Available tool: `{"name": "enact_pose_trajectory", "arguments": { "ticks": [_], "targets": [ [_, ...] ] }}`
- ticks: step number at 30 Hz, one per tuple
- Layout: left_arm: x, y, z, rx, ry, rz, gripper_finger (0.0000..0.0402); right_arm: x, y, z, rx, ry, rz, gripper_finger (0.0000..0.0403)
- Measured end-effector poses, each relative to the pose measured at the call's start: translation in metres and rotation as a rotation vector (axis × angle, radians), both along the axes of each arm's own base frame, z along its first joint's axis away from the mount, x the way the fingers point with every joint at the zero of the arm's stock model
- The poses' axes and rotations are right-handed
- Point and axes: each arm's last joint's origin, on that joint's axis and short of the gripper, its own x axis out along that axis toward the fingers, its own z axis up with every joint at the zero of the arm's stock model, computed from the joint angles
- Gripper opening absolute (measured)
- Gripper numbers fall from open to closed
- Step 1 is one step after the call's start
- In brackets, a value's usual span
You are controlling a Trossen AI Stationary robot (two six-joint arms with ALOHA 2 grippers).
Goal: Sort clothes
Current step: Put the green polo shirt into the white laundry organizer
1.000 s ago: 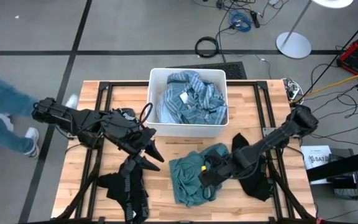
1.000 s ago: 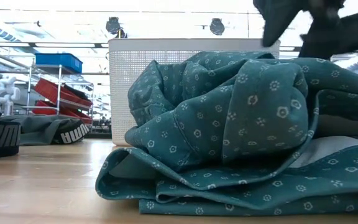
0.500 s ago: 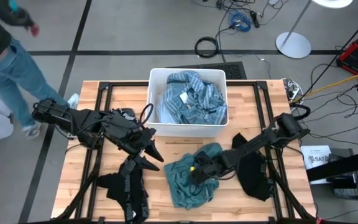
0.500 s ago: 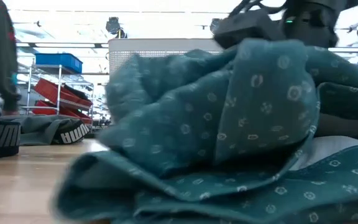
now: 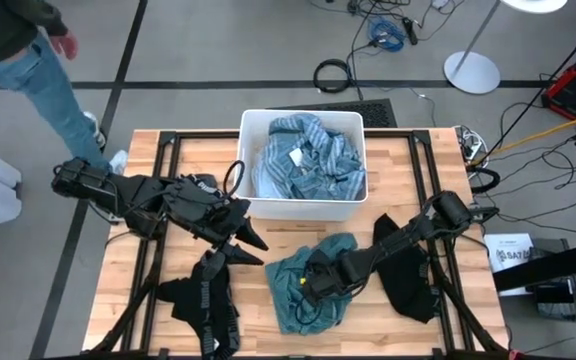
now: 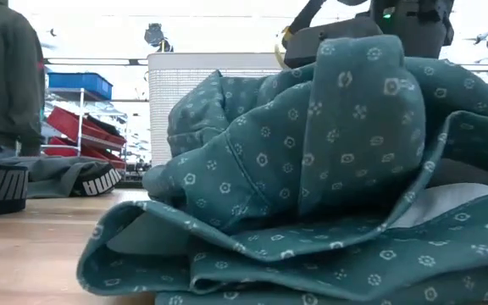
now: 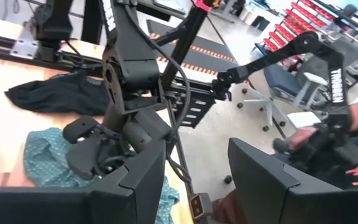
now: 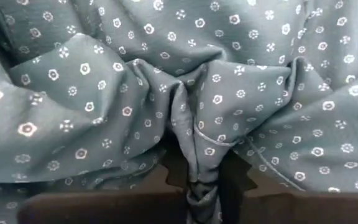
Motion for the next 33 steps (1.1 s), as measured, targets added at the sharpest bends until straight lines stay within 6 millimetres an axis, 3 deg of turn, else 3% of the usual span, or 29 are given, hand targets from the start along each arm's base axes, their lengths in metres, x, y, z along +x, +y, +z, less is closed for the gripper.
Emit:
{"name": "enact_pose_trajectory", "arguments": {
  "ticks": [4,10,15,22,30,33],
  "targets": [
    [0.001,0.002,0.0,0.005,-0.004,0.024,0.0185,-0.003,-0.011,0.032,-0.028,0.008,0.051,0.0027],
    [0.003,0.006,0.004,-0.005,-0.042,0.046,0.0185,-0.016,-0.025,0.113,-0.111,-0.147,0.114,0.0016],
    [0.005,0.011,0.005,-0.009,-0.056,0.066,0.0185,-0.036,-0.035,0.176,-0.094,-0.356,0.156,0.0016],
    [0.007,0.014,0.006,-0.007,-0.072,0.097,0.0185,-0.06,-0.05,0.245,-0.1,-0.655,0.241,0.0015],
    [0.008,0.016,0.01,0.003,-0.113,0.178,0.0185,-0.072,-0.096,0.305,-0.279,-0.897,0.262,0.0015],
    [0.008,0.017,0.01,0.01,-0.116,0.208,0.0185,-0.071,-0.12,0.316,-0.368,-0.907,0.24,0.0015]
  ]
}}
